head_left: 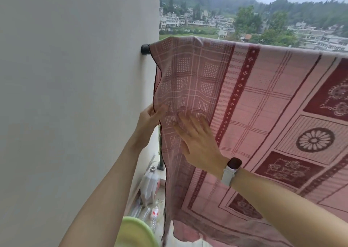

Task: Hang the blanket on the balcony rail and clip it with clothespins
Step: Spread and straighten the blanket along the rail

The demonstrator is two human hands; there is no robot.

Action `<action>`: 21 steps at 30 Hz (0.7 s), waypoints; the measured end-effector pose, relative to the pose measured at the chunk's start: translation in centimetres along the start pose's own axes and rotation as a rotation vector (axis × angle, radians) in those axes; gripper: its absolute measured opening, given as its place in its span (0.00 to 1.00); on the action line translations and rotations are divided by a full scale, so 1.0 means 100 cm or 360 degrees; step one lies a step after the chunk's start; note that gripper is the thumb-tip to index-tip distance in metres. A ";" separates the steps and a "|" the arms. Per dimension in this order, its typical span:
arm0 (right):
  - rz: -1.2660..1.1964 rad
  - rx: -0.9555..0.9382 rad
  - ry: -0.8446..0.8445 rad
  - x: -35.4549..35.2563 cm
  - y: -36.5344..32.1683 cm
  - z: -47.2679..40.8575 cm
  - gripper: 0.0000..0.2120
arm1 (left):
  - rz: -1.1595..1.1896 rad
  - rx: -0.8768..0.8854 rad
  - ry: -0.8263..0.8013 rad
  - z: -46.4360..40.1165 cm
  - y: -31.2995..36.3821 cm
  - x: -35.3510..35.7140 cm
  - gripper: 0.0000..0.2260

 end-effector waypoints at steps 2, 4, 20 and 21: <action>0.0034 -0.0068 -0.0067 0.005 0.006 0.011 0.27 | -0.0106 0.0074 0.0222 0.005 0.000 0.000 0.05; 0.0139 -0.0203 -0.0279 0.015 0.010 0.026 0.26 | -0.0157 0.0108 0.0445 0.006 0.001 -0.008 0.06; 0.0278 -0.0134 -0.0245 0.020 0.018 0.087 0.23 | -0.0583 -0.0025 0.0692 0.067 -0.082 -0.030 0.20; 0.0273 -0.0142 -0.0246 0.022 0.017 0.089 0.23 | -0.0563 -0.0025 0.0663 0.071 -0.085 -0.031 0.19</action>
Point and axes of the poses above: each hand's wrist, its own z-axis away from the middle knuckle, its own x-axis out of the palm, y = z × x, the point moved 5 cm from there along -z, towards the middle knuckle, and after that the axes turned 14 degrees about y, right-handed, at the moved point
